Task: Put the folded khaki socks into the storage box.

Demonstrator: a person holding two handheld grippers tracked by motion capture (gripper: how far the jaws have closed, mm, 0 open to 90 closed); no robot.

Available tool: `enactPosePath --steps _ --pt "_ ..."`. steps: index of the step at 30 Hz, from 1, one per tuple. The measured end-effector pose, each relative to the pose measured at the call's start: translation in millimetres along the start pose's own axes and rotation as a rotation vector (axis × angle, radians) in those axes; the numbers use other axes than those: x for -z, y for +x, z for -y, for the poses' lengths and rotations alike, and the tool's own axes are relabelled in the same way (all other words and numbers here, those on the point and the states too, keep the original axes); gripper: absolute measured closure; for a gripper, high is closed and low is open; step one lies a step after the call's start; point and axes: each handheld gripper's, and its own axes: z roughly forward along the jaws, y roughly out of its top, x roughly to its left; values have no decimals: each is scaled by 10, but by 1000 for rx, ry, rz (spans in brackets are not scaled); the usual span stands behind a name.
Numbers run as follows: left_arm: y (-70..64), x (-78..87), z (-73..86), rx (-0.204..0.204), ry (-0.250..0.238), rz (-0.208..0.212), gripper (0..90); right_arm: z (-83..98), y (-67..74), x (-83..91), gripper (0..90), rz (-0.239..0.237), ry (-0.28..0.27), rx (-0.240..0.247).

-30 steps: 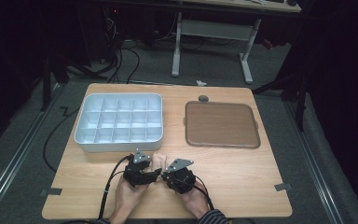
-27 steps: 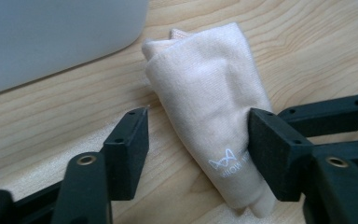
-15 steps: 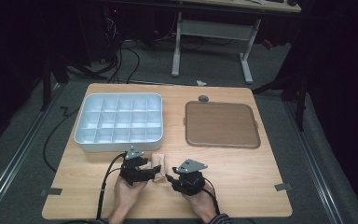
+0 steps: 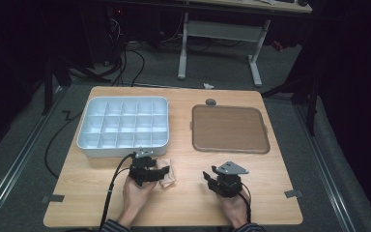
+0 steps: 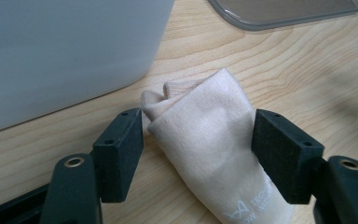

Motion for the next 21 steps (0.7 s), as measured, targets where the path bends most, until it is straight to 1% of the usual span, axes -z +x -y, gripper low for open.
enactPosePath --steps 4,8,11,13,15,16,18,20,21 --pt "-17 -44 -5 -12 26 -9 382 95 -193 33 551 54 11 -48" --pt "-29 -78 -9 -26 51 -14 425 174 -326 46 543 103 30 -62" --pt "-28 -94 -22 -31 63 -10 458 217 -395 59 533 130 38 -68" --pt "-24 -106 -30 -33 66 -2 483 247 -451 72 522 146 41 -79" --pt "-5 -111 -35 -25 71 23 523 274 -503 84 511 162 48 -87" --pt "-5 -106 -38 -26 72 27 555 288 -526 92 506 169 51 -96" --pt "-6 -90 -41 -38 76 33 606 308 -568 103 496 175 55 -109" --pt "9 -82 -45 -31 76 44 650 324 -597 104 488 185 58 -111" --pt "15 -78 -48 -28 77 49 671 336 -611 101 485 186 63 -120"
